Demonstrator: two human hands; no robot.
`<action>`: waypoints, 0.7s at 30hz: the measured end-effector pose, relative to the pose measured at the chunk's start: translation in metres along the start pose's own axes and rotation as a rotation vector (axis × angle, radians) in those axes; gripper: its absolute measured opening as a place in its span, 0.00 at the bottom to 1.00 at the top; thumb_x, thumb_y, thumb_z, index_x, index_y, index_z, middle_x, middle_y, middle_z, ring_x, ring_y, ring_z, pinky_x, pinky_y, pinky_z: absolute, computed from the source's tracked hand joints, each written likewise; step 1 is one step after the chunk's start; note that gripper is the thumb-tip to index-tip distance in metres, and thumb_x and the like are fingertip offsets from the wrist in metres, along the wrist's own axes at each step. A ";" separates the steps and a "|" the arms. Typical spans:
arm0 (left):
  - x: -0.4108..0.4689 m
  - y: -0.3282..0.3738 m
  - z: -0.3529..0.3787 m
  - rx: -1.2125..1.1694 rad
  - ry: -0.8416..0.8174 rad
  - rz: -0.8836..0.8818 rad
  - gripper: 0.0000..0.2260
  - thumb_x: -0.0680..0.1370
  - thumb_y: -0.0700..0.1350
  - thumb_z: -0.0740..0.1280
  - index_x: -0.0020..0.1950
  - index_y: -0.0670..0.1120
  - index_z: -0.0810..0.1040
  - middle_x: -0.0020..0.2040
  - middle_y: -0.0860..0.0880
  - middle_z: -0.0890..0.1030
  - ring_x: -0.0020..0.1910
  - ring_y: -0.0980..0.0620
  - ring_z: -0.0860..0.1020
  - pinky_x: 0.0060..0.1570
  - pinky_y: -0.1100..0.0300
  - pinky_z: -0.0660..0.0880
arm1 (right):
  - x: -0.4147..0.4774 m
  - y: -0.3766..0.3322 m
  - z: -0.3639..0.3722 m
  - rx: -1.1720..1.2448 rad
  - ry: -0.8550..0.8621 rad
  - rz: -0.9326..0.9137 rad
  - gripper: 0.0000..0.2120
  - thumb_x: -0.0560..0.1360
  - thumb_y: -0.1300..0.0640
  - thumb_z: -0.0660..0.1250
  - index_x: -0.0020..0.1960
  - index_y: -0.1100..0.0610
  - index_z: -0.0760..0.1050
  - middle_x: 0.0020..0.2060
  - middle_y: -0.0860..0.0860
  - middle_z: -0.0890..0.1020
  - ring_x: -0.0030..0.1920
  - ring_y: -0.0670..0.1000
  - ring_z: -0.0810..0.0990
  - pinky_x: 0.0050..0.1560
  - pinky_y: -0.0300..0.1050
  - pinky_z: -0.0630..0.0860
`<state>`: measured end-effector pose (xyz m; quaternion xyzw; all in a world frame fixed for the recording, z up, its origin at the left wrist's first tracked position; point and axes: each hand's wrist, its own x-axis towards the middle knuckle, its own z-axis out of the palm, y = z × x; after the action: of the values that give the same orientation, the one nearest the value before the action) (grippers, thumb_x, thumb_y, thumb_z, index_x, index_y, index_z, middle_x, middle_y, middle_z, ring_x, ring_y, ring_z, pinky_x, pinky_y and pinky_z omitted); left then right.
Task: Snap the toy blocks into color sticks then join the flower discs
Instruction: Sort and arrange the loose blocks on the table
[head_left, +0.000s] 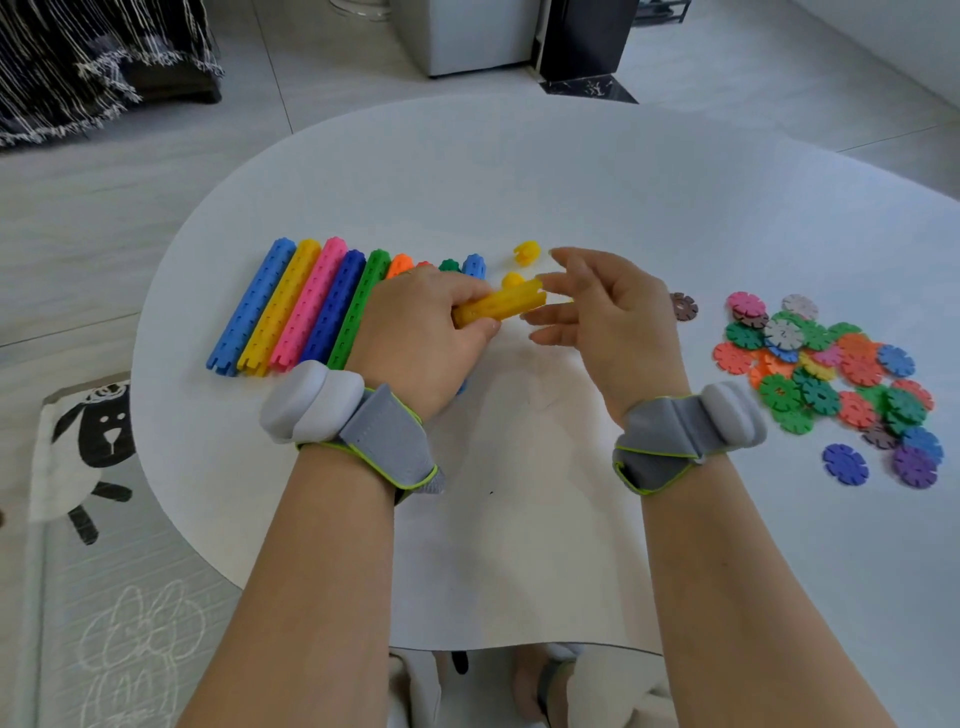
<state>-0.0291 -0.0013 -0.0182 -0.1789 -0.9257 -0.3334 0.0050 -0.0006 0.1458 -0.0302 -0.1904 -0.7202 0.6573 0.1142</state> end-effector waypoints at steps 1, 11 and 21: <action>0.000 -0.001 0.000 0.001 0.005 -0.016 0.11 0.75 0.46 0.67 0.58 0.51 0.80 0.46 0.50 0.77 0.46 0.53 0.71 0.44 0.65 0.62 | 0.002 0.004 0.003 -0.104 0.031 -0.028 0.10 0.80 0.62 0.58 0.56 0.55 0.76 0.45 0.52 0.82 0.36 0.52 0.84 0.38 0.46 0.81; -0.002 -0.013 -0.010 0.038 0.038 -0.068 0.10 0.76 0.47 0.66 0.57 0.50 0.80 0.44 0.53 0.75 0.43 0.55 0.70 0.42 0.64 0.62 | 0.009 0.012 0.024 -0.938 -0.123 -0.222 0.22 0.79 0.52 0.61 0.72 0.47 0.65 0.67 0.48 0.73 0.66 0.51 0.71 0.61 0.41 0.65; -0.004 -0.011 -0.014 0.000 0.008 -0.043 0.09 0.76 0.46 0.66 0.55 0.49 0.81 0.48 0.46 0.80 0.47 0.49 0.74 0.47 0.60 0.66 | 0.007 0.019 0.020 -0.550 0.092 -0.198 0.08 0.73 0.60 0.66 0.51 0.51 0.78 0.43 0.47 0.80 0.42 0.48 0.82 0.46 0.35 0.72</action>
<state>-0.0310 -0.0191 -0.0141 -0.1574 -0.9292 -0.3343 0.0016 -0.0125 0.1320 -0.0517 -0.1728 -0.8804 0.4138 0.1545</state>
